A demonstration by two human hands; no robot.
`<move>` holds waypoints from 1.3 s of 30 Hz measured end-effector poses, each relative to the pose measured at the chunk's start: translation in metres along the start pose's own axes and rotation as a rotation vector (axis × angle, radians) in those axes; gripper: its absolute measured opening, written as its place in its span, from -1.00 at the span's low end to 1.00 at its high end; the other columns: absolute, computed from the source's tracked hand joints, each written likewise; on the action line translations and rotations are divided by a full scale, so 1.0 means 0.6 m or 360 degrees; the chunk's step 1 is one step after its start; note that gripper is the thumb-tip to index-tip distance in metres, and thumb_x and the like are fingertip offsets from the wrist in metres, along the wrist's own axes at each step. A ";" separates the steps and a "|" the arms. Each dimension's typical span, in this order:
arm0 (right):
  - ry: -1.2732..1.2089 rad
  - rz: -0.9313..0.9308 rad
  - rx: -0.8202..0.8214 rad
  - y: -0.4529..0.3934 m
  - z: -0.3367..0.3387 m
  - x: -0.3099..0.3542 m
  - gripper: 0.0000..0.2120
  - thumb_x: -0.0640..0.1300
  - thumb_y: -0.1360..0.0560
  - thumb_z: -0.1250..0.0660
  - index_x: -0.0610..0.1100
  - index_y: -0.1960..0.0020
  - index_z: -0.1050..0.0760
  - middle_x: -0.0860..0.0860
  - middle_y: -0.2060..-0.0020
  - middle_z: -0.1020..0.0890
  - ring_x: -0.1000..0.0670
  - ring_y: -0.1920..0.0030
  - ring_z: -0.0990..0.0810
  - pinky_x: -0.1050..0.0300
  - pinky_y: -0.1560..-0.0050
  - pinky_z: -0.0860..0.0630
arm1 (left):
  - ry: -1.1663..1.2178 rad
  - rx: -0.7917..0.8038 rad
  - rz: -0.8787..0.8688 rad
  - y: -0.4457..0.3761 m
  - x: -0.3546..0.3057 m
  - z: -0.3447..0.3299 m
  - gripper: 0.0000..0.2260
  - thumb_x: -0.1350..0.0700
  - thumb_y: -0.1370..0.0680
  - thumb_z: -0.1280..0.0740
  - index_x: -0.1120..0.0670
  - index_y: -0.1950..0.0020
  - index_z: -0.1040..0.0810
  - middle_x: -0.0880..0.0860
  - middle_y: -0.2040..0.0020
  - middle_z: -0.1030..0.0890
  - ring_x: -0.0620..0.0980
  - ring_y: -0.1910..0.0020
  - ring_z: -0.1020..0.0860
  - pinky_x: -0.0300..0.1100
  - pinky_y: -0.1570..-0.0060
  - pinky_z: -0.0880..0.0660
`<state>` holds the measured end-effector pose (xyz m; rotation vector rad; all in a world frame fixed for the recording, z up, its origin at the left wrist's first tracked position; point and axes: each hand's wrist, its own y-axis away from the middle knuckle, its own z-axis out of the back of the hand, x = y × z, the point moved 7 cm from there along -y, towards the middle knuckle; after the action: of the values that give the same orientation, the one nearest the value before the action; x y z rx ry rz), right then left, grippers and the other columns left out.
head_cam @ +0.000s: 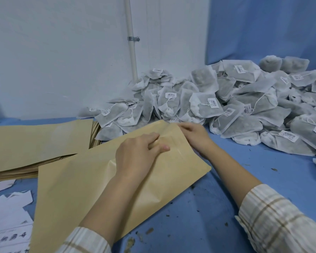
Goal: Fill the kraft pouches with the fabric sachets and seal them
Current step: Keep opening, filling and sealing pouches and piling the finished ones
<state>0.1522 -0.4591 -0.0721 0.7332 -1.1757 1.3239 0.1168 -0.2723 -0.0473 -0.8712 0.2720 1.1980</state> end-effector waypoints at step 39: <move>0.0456 -0.0260 0.0420 -0.007 -0.040 -0.006 -0.79 -0.21 -0.62 -0.10 -0.21 -0.13 -0.48 0.00 0.08 -0.45 0.04 0.05 -0.38 0.31 0.06 -0.37 | 0.0117 -0.0019 -0.0132 0.008 -0.019 -0.005 -0.72 -0.21 -0.35 -0.45 -0.04 0.11 -0.62 -0.05 0.21 -0.65 -0.04 0.12 -0.56 -0.02 0.08 -0.49</move>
<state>0.1624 -0.4388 -0.0817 0.7799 -0.7067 1.4069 0.1089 -0.2819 -0.0444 -0.9293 0.2860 1.0933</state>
